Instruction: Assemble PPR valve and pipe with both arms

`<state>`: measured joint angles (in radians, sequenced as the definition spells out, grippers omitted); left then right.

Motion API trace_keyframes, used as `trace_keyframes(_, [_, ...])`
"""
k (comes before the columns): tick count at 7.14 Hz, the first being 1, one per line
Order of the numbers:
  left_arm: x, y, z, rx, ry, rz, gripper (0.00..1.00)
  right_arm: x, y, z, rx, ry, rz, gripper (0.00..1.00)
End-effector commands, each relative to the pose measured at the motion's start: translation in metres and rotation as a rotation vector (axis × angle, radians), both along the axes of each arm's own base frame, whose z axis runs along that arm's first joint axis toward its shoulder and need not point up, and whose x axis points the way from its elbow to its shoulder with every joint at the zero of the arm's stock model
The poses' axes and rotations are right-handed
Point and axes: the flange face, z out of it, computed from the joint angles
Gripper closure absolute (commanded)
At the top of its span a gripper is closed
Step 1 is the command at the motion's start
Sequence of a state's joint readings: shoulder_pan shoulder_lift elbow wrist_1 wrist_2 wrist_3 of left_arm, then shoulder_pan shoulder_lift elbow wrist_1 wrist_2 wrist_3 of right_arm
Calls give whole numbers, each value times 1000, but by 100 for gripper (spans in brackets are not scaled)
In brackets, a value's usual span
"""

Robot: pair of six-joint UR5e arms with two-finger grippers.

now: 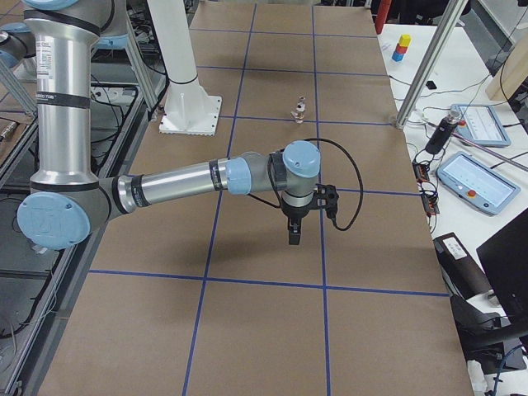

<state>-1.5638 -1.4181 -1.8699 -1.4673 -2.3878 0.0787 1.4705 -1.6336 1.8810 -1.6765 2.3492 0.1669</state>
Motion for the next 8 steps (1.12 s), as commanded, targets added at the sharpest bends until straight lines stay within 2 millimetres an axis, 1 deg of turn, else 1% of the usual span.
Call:
trace_keyframes(1, [-22, 17, 13, -25, -5, -49, 0, 4, 15, -2, 8, 0, 4, 0])
trace_keyframes(2, [-29, 21, 19, -33, -5, -68, 0, 5, 15, 4, -4, 1, 7, 0])
trace_keyframes(3, [-29, 22, 28, -53, -4, -69, 0, 6, 15, 5, -11, -3, 12, 0])
trace_keyframes(5, [-29, 20, 20, -34, -2, -70, 0, 7, 11, 3, -10, -1, 19, 0])
trace_keyframes(6, [-28, 17, 12, -17, 1, -67, 0, 8, 10, 1, -9, 1, 21, 0])
trace_keyframes(7, [-27, 19, 17, -25, 1, -67, 0, 7, 9, 2, -12, 1, 21, 0])
trace_keyframes(8, [-28, 17, 13, -15, 1, -68, 0, 8, 9, 4, -17, 4, 25, 0])
